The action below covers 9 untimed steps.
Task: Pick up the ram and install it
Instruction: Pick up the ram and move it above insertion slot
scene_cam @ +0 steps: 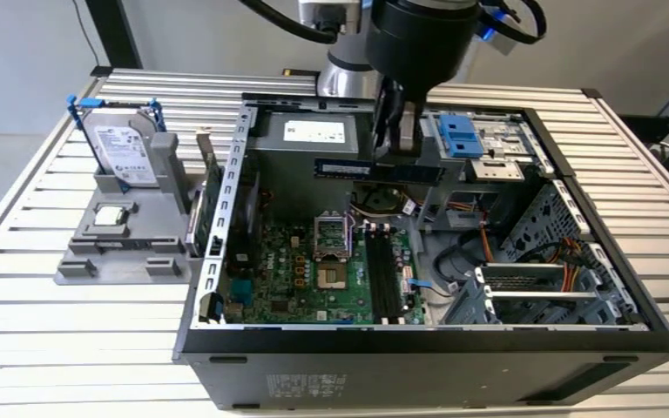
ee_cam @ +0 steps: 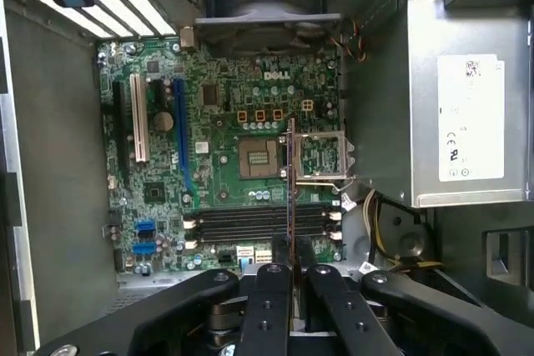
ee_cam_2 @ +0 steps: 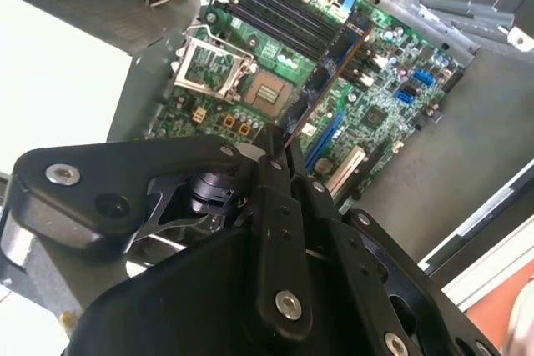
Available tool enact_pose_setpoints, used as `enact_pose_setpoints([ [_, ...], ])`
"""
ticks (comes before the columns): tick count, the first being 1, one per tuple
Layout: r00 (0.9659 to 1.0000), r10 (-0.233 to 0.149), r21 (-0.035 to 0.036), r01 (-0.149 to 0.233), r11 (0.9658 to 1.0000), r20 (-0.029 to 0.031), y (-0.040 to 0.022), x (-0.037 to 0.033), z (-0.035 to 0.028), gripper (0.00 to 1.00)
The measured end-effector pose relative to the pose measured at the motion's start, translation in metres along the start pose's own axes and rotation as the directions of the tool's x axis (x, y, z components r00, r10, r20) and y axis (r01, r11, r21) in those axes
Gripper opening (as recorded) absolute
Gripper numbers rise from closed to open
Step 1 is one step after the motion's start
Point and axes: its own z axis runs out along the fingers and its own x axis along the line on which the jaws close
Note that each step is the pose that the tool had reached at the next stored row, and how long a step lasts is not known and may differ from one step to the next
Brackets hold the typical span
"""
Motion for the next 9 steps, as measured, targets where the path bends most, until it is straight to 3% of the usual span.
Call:
enact_pose_setpoints([
  [4, 1.0, 0.005, 0.0001, -0.005, 1.0, -0.0001, -0.0066, 0.0, 0.0001, 0.0],
  [9, 1.0, 0.005, -0.0005, -0.005, 1.0, 0.0002, -0.0196, -0.0005, 0.0, 0.0],
])
